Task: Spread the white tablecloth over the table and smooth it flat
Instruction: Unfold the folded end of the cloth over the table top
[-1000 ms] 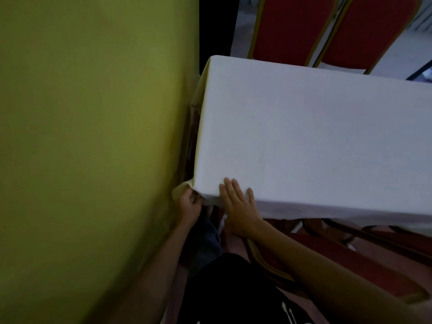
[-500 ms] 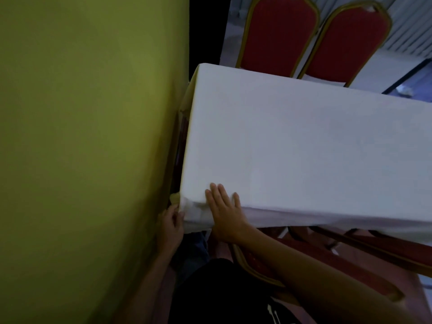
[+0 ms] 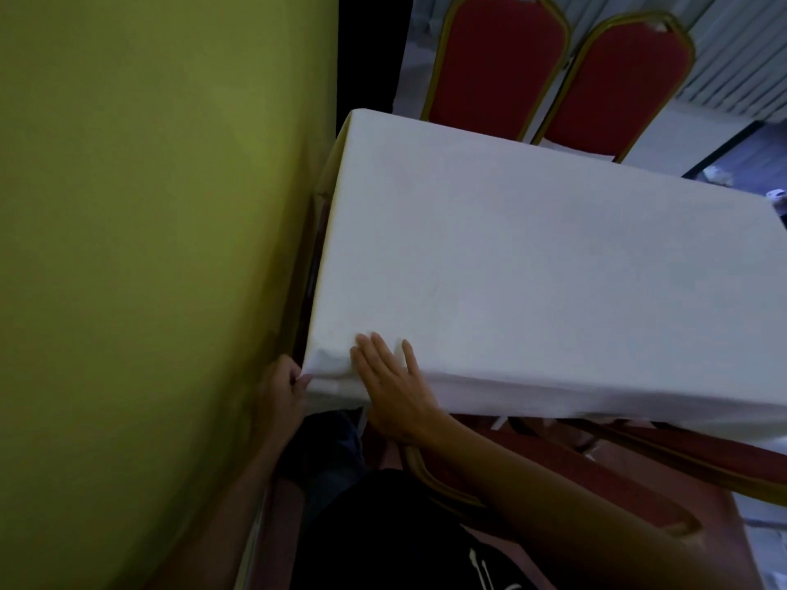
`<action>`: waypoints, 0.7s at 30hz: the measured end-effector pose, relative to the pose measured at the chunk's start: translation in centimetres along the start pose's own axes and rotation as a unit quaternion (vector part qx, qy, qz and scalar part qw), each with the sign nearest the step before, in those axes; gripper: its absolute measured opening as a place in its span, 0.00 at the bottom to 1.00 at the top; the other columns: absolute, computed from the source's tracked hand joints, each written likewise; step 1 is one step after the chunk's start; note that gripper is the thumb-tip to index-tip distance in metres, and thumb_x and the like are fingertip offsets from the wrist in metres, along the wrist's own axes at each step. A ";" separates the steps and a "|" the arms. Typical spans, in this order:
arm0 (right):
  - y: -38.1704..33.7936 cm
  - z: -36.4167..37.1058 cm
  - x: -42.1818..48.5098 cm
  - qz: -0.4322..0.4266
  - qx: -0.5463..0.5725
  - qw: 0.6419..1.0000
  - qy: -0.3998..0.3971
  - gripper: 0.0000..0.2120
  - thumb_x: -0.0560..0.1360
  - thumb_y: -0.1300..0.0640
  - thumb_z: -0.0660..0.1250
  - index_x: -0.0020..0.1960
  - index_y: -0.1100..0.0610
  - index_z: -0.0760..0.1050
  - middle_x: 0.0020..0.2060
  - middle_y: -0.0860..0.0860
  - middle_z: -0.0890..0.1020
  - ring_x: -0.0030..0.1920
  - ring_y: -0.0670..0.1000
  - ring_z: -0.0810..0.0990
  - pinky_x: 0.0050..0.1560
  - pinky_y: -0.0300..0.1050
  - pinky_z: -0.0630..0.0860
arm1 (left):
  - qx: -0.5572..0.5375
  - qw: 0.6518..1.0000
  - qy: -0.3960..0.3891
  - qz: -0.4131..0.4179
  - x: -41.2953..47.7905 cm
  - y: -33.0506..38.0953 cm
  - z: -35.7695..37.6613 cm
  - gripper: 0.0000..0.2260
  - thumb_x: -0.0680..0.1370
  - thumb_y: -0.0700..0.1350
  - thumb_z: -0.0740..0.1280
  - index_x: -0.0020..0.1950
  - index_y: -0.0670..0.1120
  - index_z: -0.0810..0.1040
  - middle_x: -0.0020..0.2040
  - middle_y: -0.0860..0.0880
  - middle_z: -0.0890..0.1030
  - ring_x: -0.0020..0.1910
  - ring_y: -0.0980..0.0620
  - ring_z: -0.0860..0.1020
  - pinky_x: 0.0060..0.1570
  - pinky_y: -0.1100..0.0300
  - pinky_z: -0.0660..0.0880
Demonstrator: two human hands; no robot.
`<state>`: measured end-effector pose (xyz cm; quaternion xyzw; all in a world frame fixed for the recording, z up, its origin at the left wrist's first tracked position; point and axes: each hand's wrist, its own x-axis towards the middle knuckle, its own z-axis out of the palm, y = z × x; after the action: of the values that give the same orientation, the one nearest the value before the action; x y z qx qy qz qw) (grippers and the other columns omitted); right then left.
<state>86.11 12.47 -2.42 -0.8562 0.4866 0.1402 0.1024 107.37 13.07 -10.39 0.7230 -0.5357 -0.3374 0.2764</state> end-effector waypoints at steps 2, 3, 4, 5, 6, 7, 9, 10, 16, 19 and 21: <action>0.4 0.0 -0.3 0.016 0.017 1.000 0.000 0.45 0.78 0.49 0.64 0.80 0.58 0.36 0.80 0.58 0.38 0.79 0.59 0.35 0.75 0.67 0.37 | 0.014 1.000 -0.002 -0.028 0.2 0.2 0.1 0.12 0.76 0.46 0.71 0.40 0.50 0.67 0.36 0.49 0.74 0.36 0.45 0.73 0.37 0.46 0.74; 0.5 0.0 -0.5 0.021 0.022 0.999 -0.009 0.45 0.77 0.49 0.64 0.80 0.59 0.36 0.80 0.58 0.38 0.79 0.59 0.35 0.75 0.67 0.37 | 0.018 0.999 -0.007 -0.042 0.3 0.5 0.2 0.12 0.75 0.45 0.72 0.41 0.49 0.67 0.37 0.48 0.75 0.36 0.45 0.74 0.38 0.46 0.74; 0.7 0.1 -0.8 0.028 0.023 0.999 -0.012 0.45 0.77 0.50 0.64 0.80 0.60 0.37 0.80 0.58 0.39 0.79 0.59 0.35 0.75 0.68 0.38 | 0.028 0.998 -0.015 -0.046 0.3 0.6 0.2 0.12 0.74 0.44 0.72 0.42 0.49 0.68 0.38 0.47 0.75 0.37 0.44 0.74 0.38 0.47 0.74; 0.9 0.1 -1.0 0.035 0.027 0.999 -0.011 0.45 0.77 0.50 0.65 0.80 0.60 0.37 0.80 0.59 0.39 0.78 0.59 0.35 0.75 0.68 0.38 | 0.029 0.998 -0.025 -0.041 0.5 0.6 0.3 0.10 0.74 0.43 0.72 0.45 0.48 0.70 0.40 0.47 0.76 0.39 0.44 0.74 0.40 0.48 0.74; 1.1 0.1 -1.2 0.043 0.031 0.999 -0.014 0.45 0.77 0.50 0.65 0.80 0.60 0.37 0.80 0.59 0.39 0.78 0.59 0.34 0.74 0.67 0.36 | 0.028 0.998 -0.033 -0.038 0.3 0.5 0.3 0.08 0.75 0.43 0.72 0.48 0.47 0.73 0.43 0.46 0.77 0.41 0.44 0.75 0.42 0.48 0.75; 1.5 0.1 -1.1 0.049 0.035 0.998 -0.013 0.46 0.77 0.50 0.65 0.80 0.60 0.37 0.80 0.59 0.38 0.78 0.59 0.33 0.73 0.66 0.33 | 0.037 0.998 -0.038 -0.030 0.6 0.5 0.2 0.07 0.75 0.43 0.71 0.49 0.46 0.75 0.45 0.45 0.78 0.43 0.43 0.76 0.43 0.49 0.75; 1.8 0.1 -1.2 0.055 0.037 0.998 -0.017 0.46 0.78 0.49 0.65 0.80 0.60 0.35 0.80 0.58 0.37 0.79 0.59 0.34 0.71 0.64 0.31 | 0.076 0.996 -0.043 -0.017 0.9 0.5 0.0 0.05 0.76 0.42 0.70 0.46 0.42 0.77 0.45 0.41 0.78 0.45 0.41 0.76 0.42 0.51 0.73; 1.8 0.0 -1.3 0.056 0.040 0.997 -0.024 0.46 0.78 0.49 0.65 0.80 0.60 0.35 0.80 0.58 0.37 0.79 0.59 0.34 0.71 0.64 0.30 | 0.096 0.994 -0.040 -0.014 1.0 0.5 -0.2 0.06 0.76 0.42 0.70 0.43 0.41 0.77 0.44 0.41 0.78 0.44 0.41 0.76 0.41 0.53 0.70; 3.1 0.0 -2.0 0.117 0.087 0.989 -0.037 0.45 0.78 0.51 0.63 0.80 0.59 0.33 0.79 0.56 0.35 0.79 0.57 0.33 0.76 0.66 0.36 | 0.160 0.982 -0.076 -0.066 2.2 1.6 -0.7 0.07 0.74 0.47 0.72 0.44 0.45 0.79 0.44 0.43 0.81 0.47 0.40 0.79 0.45 0.53 0.74; 4.0 0.4 -2.5 0.138 0.097 0.985 -0.048 0.45 0.79 0.50 0.63 0.80 0.56 0.32 0.79 0.53 0.33 0.79 0.55 0.32 0.76 0.69 0.42 | 0.167 0.979 -0.055 -0.102 2.9 5.1 -0.8 0.20 0.73 0.38 0.69 0.65 0.46 0.74 0.66 0.40 0.73 0.65 0.38 0.71 0.65 0.46 0.70; 3.7 0.4 -2.6 0.141 0.119 0.981 -0.055 0.44 0.79 0.50 0.61 0.79 0.56 0.31 0.78 0.53 0.31 0.78 0.55 0.30 0.76 0.70 0.42 | 0.148 0.988 -0.020 -0.041 2.9 8.3 -0.7 0.33 0.72 0.39 0.68 0.76 0.49 0.62 0.77 0.42 0.59 0.76 0.39 0.58 0.73 0.45 0.58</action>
<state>81.58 12.77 -2.04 -0.7517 0.6095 0.1407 0.2092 103.64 8.08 -4.18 0.7702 -0.5554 -0.2799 0.1418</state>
